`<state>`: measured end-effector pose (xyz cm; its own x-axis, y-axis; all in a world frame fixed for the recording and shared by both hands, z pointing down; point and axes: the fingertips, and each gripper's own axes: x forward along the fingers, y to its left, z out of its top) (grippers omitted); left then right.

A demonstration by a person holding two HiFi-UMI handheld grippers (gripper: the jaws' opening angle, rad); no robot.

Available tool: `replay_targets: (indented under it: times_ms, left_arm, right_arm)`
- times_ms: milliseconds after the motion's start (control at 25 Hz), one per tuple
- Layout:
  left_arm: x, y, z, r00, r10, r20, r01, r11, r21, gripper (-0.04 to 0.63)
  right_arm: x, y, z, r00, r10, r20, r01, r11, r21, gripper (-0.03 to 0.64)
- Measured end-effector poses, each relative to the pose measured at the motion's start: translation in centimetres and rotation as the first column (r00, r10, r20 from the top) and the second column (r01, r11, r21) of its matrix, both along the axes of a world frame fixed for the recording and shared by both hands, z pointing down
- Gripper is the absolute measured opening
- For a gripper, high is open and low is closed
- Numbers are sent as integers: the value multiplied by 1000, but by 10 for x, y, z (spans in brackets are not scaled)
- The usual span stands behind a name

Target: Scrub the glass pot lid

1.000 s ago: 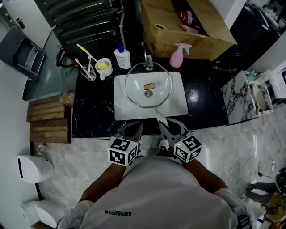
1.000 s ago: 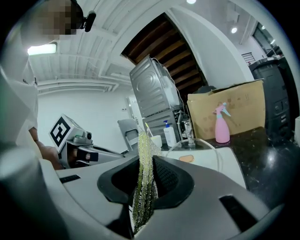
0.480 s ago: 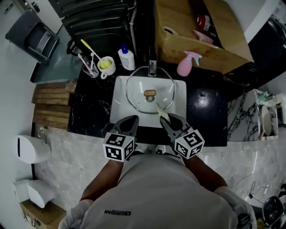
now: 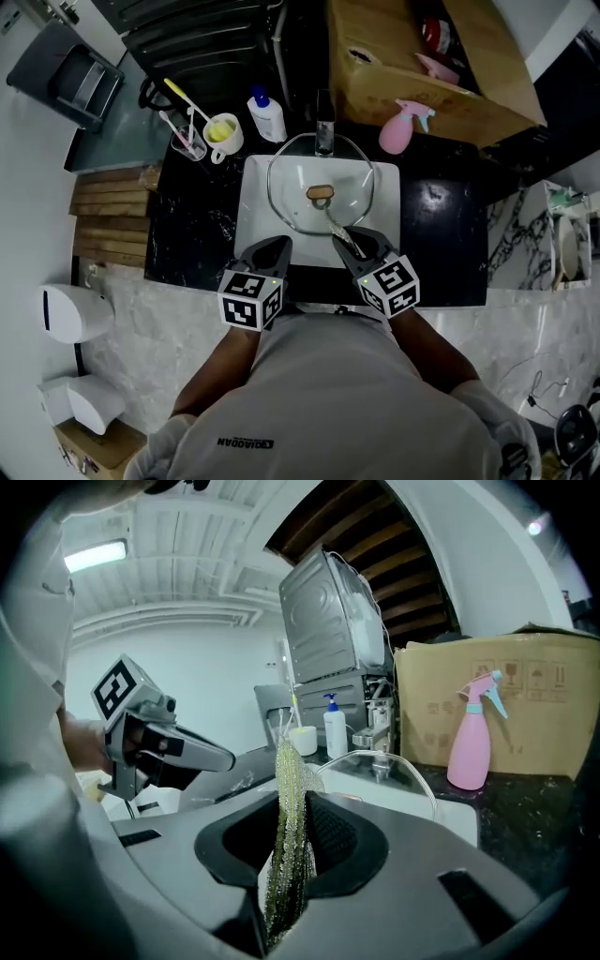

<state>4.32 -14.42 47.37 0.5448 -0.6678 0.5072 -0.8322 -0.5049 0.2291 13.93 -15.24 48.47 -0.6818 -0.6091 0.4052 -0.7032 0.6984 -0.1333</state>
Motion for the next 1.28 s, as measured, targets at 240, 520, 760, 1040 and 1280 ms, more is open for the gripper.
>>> replay_targets:
  times_ms: [240, 520, 760, 1040, 1280]
  left_arm:
    - [-21, -20, 5, 994, 106, 17, -105, 994, -20, 15]
    - [-47, -29, 14, 984, 176, -1, -176, 984, -39, 15]
    - [-73, -30, 21, 983, 185, -11, -185, 981, -50, 15]
    - [-89, -34, 23, 986, 162, -47, -164, 985, -52, 15]
    - [-101, -35, 24, 990, 126, -64, -129, 990, -49, 15]
  right_arm:
    - [-13, -27, 18, 982, 78, -173, -72, 997, 40, 91]
    - [-14, -57, 44, 891, 166, -422, -130, 985, 112, 91]
    - [-7, -80, 58, 835, 234, -498, -198, 972, 125, 91]
    - [-18, -88, 69, 822, 232, -520, -210, 972, 101, 91]
    - [-35, -87, 76, 827, 199, -526, -182, 980, 84, 92]
